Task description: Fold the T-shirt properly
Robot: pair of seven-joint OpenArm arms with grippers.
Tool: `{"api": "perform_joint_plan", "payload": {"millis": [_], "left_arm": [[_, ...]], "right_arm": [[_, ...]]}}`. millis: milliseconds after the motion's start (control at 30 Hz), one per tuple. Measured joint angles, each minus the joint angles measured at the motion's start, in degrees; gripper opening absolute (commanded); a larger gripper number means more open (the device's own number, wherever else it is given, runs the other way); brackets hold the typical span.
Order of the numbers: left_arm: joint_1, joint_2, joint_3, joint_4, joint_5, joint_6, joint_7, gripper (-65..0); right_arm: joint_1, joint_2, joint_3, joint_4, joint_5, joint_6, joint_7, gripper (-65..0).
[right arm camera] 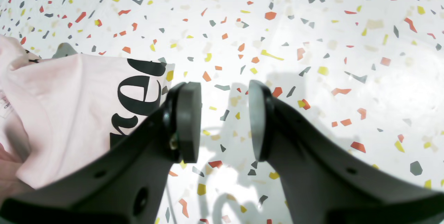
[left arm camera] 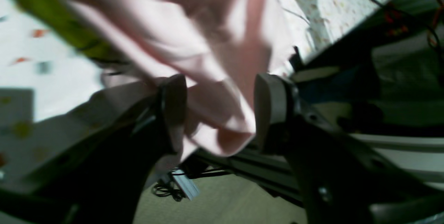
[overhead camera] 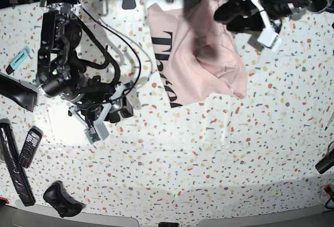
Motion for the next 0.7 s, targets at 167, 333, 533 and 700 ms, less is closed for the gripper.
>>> {"api": "perform_joint_plan", "payload": {"millis": [167,333,533,700], "left_arm": [[0.0,0.0,5.3,0.0,8.9,3.2,-4.0,-37.9],[0.0,-0.1,5.9,0.0,17.5,6.0,-8.9,-65.0],[0.3,0.0,-3.9,0.0,19.0,5.8,-9.1,-65.0],[3.0,-0.1,-10.4,0.0,23.4,6.5,-8.9,-65.0]], "right_arm": [[0.0,0.0,0.0,0.0,0.0,0.0,0.0,-43.2],[0.0,0.0,0.0,0.0,0.0,0.0,0.0,-43.2],[0.0,0.6,0.0,0.0,0.0,0.0,0.0,-43.2],[0.0,1.7,0.0,0.0,0.0,0.0,0.2,-43.2]]}}
